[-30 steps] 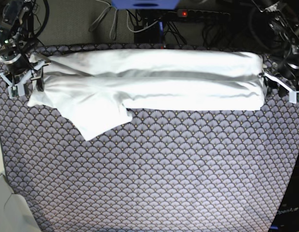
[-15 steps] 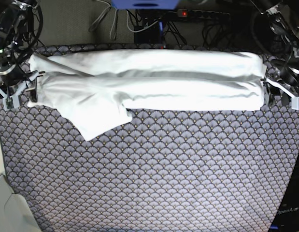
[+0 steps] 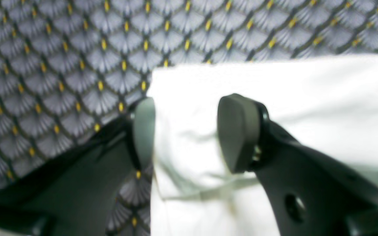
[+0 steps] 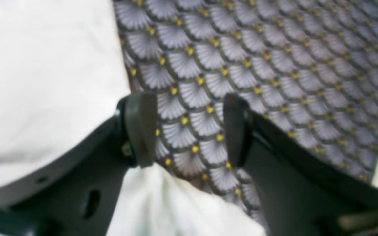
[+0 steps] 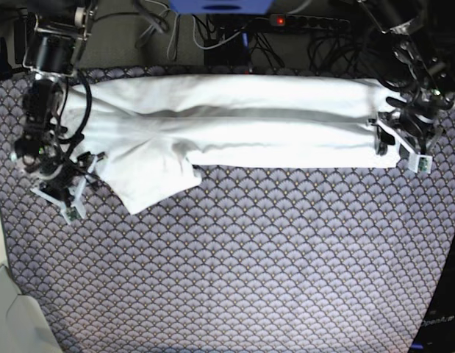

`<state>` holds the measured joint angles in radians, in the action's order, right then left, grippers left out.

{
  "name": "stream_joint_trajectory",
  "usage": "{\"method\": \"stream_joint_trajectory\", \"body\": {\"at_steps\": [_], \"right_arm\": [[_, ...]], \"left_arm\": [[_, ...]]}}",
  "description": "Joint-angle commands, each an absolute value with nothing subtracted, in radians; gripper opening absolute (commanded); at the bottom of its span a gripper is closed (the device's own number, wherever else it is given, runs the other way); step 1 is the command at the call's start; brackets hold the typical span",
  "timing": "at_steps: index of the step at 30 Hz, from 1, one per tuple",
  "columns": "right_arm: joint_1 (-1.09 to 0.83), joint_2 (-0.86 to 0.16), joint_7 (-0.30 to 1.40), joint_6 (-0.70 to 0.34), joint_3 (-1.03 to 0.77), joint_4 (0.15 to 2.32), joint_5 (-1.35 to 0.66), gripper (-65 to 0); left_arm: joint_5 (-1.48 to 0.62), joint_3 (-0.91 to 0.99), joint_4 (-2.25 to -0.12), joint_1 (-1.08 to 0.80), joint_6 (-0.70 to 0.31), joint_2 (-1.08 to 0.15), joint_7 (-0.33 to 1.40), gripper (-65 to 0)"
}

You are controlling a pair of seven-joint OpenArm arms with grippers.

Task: Fold the T-shirt properly
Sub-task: 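Grasp the hanging sleeve with the right gripper and tuck it onto the shirt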

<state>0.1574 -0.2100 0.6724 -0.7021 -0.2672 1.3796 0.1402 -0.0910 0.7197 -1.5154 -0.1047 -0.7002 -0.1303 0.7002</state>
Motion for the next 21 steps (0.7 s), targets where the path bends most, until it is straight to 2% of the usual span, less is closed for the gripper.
{"method": "stream_joint_trajectory", "body": {"at_steps": [1, 8, 21], "right_arm": [[0.197, -0.214, 0.651, -0.698, -0.265, 1.372, 0.136, -31.4], [0.286, -0.203, 0.653, -0.698, -0.263, 1.253, 0.14, -31.4], [0.298, -0.188, 0.668, -0.698, -0.206, 1.257, 0.14, -31.4]], "left_arm": [[-0.104, 0.72, -1.523, -0.087, -0.698, -0.143, 0.682, -31.3], [-0.104, 0.723, -1.503, -0.09, -0.698, -0.151, 0.684, -31.3], [-0.104, 0.717, -1.44, -0.071, -0.698, -0.147, 0.684, -31.3]]}}
